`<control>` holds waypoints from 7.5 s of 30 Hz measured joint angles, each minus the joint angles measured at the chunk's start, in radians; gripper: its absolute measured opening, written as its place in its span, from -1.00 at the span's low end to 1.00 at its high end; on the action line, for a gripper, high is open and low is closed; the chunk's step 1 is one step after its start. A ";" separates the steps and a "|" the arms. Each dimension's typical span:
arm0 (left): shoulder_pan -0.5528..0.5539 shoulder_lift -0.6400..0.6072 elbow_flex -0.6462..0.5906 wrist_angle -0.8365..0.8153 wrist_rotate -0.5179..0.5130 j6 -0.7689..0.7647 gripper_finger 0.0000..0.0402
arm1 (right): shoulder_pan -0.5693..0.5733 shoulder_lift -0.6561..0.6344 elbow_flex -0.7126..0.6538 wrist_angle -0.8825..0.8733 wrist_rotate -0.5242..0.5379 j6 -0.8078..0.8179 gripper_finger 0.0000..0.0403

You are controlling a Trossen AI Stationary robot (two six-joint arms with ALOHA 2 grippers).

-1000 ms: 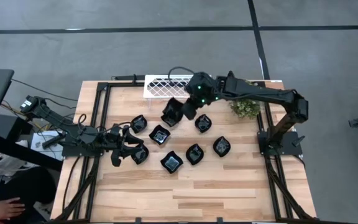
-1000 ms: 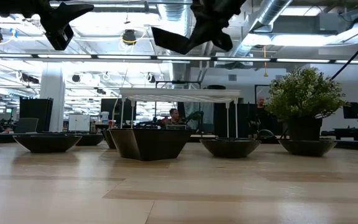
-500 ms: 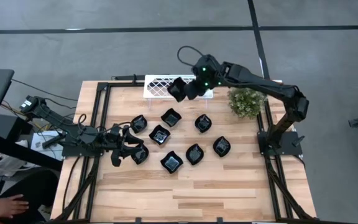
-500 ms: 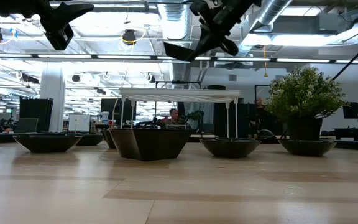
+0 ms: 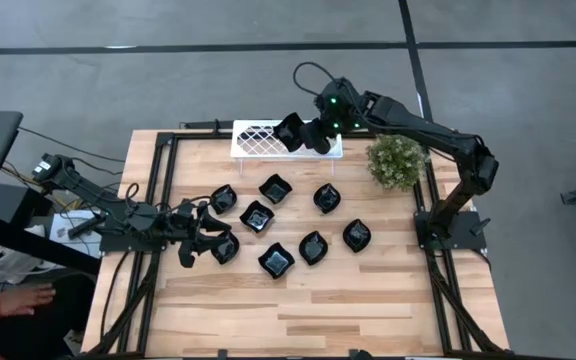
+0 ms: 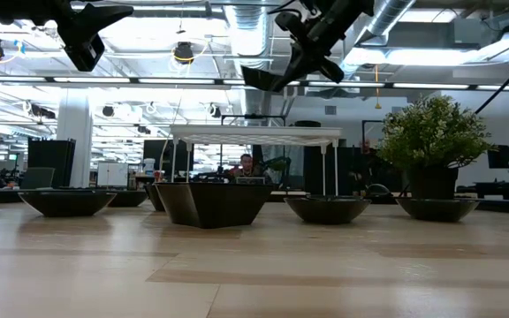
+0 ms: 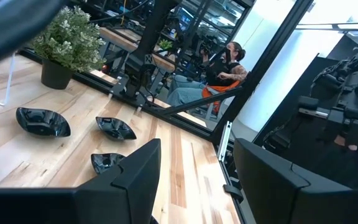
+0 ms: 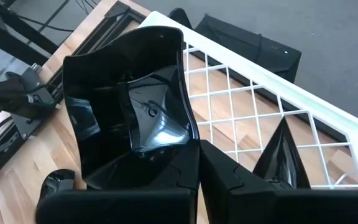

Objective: Pick & Place Mini shaped plates
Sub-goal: Put the distorted square plate on the shelf, then stack the distorted square plate on top of the other distorted square plate on the shelf

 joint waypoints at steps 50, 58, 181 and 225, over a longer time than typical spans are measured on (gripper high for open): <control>0.000 0.000 0.000 0.008 0.000 -0.004 0.02 | -0.065 0.243 0.108 -0.061 -0.008 -0.053 -0.92; 0.000 0.000 0.000 0.008 0.000 -0.004 0.02 | -0.064 0.243 0.107 -0.060 -0.008 -0.053 -0.79; -0.002 0.000 -0.001 0.006 0.137 0.057 0.02 | 0.650 0.361 -0.038 0.012 -0.098 -0.123 -0.56; -0.001 0.000 -0.002 0.007 0.165 0.056 0.02 | 0.615 0.451 -0.038 0.104 -0.079 -0.116 -0.23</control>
